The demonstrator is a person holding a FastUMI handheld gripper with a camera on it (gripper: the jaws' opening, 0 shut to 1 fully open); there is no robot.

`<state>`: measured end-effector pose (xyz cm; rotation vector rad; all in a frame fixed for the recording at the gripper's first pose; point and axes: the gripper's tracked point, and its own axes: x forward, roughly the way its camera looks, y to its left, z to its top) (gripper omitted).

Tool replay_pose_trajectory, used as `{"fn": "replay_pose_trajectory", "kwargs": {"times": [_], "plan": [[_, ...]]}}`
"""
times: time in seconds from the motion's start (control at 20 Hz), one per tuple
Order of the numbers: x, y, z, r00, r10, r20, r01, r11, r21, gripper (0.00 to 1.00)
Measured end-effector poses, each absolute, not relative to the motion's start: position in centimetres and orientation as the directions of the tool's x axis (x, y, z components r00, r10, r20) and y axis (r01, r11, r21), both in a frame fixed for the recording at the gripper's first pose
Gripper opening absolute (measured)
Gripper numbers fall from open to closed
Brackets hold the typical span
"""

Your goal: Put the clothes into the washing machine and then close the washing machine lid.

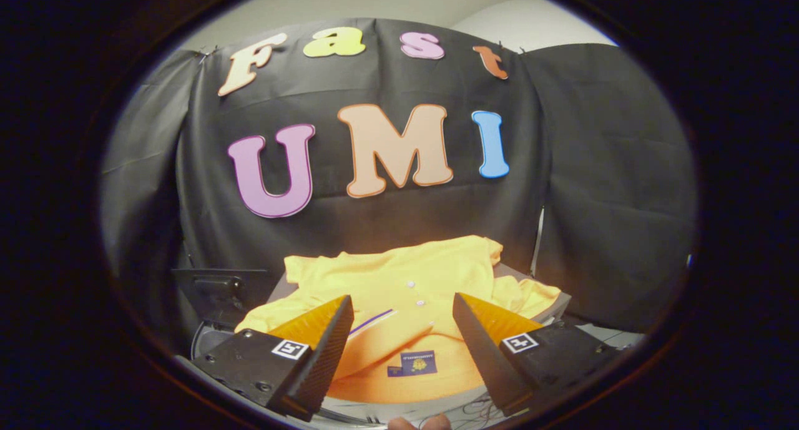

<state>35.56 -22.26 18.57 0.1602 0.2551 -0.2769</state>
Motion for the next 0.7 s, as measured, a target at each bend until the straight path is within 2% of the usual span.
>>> {"fn": "replay_pose_trajectory", "kwargs": {"times": [0.4,0.5,0.55,0.7], "plan": [[38.8,-24.0,15.1,0.846,-0.310,-0.434,0.325,0.945,-0.041,0.97],[38.9,-23.8,13.9,0.817,-0.302,-0.491,0.302,0.950,-0.081,0.96],[39.6,-23.8,14.5,0.834,-0.304,-0.460,0.301,0.950,-0.083,0.96],[40.3,-23.1,13.9,0.833,-0.268,-0.485,0.269,0.961,-0.068,0.84]]}}
